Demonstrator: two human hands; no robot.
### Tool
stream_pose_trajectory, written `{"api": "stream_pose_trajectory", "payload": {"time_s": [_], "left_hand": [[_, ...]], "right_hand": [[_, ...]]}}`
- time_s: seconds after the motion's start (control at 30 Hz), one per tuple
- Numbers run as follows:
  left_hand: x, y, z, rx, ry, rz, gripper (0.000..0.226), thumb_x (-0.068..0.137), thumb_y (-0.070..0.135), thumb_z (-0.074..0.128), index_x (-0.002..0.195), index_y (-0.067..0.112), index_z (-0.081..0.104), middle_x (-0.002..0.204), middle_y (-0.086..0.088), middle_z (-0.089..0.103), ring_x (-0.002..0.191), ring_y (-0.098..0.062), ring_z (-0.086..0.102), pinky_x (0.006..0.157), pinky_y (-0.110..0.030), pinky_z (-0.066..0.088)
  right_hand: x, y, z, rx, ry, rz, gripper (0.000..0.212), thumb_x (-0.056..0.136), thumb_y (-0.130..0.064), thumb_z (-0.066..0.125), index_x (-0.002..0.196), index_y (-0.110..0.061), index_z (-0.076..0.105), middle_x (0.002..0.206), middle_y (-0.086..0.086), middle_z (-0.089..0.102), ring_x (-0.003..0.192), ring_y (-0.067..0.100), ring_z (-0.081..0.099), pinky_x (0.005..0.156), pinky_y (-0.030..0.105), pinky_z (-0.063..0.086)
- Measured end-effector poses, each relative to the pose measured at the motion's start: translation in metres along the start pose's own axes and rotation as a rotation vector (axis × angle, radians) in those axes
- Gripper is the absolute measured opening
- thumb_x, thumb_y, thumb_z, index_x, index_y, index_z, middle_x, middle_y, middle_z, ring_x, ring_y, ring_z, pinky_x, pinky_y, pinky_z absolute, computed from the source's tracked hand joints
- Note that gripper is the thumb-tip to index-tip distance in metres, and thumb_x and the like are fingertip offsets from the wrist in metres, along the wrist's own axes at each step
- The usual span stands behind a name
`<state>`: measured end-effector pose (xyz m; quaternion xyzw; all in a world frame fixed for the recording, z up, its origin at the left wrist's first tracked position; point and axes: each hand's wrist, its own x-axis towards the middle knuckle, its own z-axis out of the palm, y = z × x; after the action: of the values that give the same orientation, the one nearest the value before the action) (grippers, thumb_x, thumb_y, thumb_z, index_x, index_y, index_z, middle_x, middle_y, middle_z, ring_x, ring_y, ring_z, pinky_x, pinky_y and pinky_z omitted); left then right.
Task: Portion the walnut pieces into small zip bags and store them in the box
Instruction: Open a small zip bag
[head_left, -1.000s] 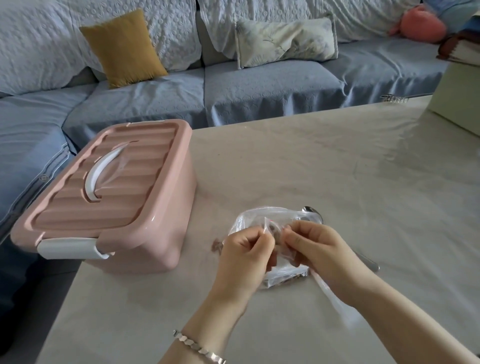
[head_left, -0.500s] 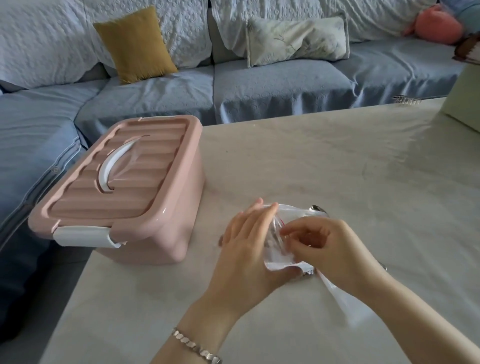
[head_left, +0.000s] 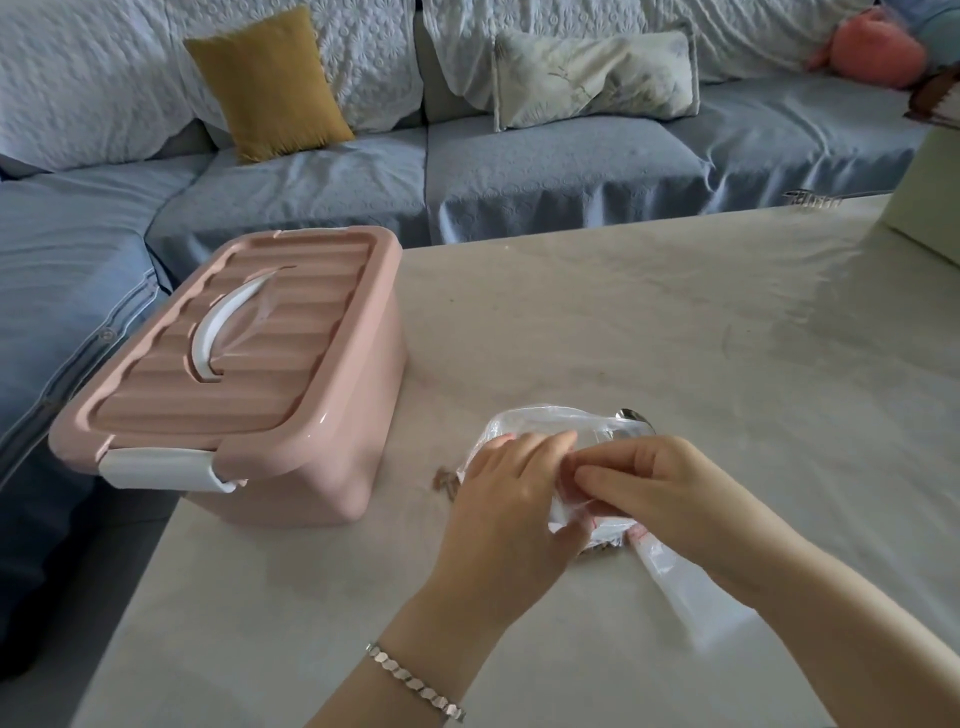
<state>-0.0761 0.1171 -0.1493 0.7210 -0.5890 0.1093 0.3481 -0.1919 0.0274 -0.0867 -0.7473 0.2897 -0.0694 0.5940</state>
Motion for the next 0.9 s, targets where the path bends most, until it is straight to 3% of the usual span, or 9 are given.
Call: {"api": "stream_pose_trajectory", "payload": {"time_s": [0.07, 0.23, 0.37, 0.47, 0.6, 0.77, 0.9], "left_hand": [[0.000, -0.001, 0.000, 0.029, -0.050, 0.020, 0.052, 0.069, 0.035, 0.051, 0.117, 0.017, 0.046, 0.102, 0.002, 0.066, 0.099, -0.013, 0.056, 0.098, -0.027, 0.035], [0.000, -0.004, 0.001, 0.030, -0.068, 0.038, 0.045, 0.065, 0.030, 0.053, 0.109, 0.020, 0.050, 0.098, 0.005, 0.065, 0.095, -0.013, 0.056, 0.100, -0.027, 0.032], [0.003, -0.005, 0.000, 0.092, -0.108, 0.092, 0.040, 0.067, 0.030, 0.062, 0.102, 0.023, 0.044, 0.091, 0.007, 0.061, 0.093, -0.011, 0.050, 0.101, -0.034, 0.030], [0.002, -0.004, -0.003, 0.035, -0.153, 0.085, 0.045, 0.066, 0.037, 0.052, 0.108, 0.023, 0.045, 0.097, 0.008, 0.062, 0.098, -0.011, 0.051, 0.102, -0.040, 0.028], [-0.002, -0.007, -0.008, -0.049, -0.212, 0.101, 0.058, 0.063, 0.046, 0.056, 0.116, 0.024, 0.044, 0.107, 0.009, 0.063, 0.108, -0.008, 0.052, 0.104, -0.041, 0.027], [-0.008, -0.010, -0.005, -0.056, -0.209, 0.142, 0.064, 0.062, 0.051, 0.061, 0.117, 0.022, 0.045, 0.107, 0.008, 0.065, 0.105, -0.006, 0.055, 0.103, -0.040, 0.030], [-0.009, -0.008, -0.002, -0.117, -0.114, 0.069, 0.049, 0.067, 0.044, 0.061, 0.109, 0.024, 0.048, 0.099, 0.010, 0.068, 0.099, -0.002, 0.056, 0.104, -0.034, 0.031]], "right_hand": [[0.000, 0.001, -0.003, 0.273, -0.115, 0.084, 0.024, 0.091, -0.008, 0.048, 0.095, 0.007, 0.067, 0.103, 0.025, 0.066, 0.089, 0.023, 0.065, 0.086, 0.027, 0.054], [0.001, 0.009, -0.005, 0.515, -0.272, 0.154, 0.042, 0.076, -0.018, 0.052, 0.111, 0.003, 0.063, 0.106, 0.018, 0.068, 0.089, 0.015, 0.065, 0.069, 0.022, 0.046], [-0.001, 0.008, -0.010, 0.664, -0.308, 0.251, 0.038, 0.075, -0.015, 0.056, 0.110, -0.003, 0.063, 0.101, 0.012, 0.066, 0.082, 0.018, 0.066, 0.056, 0.018, 0.046], [-0.005, 0.005, -0.012, 0.622, -0.335, 0.278, 0.029, 0.088, -0.006, 0.051, 0.113, -0.015, 0.064, 0.106, 0.014, 0.069, 0.090, 0.020, 0.068, 0.058, 0.017, 0.050], [-0.013, 0.004, -0.014, 0.508, -0.340, 0.304, 0.033, 0.092, -0.006, 0.046, 0.115, -0.026, 0.060, 0.114, 0.014, 0.067, 0.101, 0.020, 0.066, 0.061, 0.018, 0.051], [-0.018, -0.001, -0.010, 0.276, -0.376, 0.242, 0.029, 0.091, -0.015, 0.055, 0.105, -0.040, 0.061, 0.115, -0.001, 0.066, 0.106, 0.012, 0.063, 0.071, 0.018, 0.050], [-0.014, 0.006, -0.006, 0.109, -0.329, 0.186, 0.039, 0.089, -0.024, 0.056, 0.125, -0.039, 0.049, 0.125, -0.018, 0.057, 0.111, -0.004, 0.055, 0.088, 0.018, 0.044]]}}
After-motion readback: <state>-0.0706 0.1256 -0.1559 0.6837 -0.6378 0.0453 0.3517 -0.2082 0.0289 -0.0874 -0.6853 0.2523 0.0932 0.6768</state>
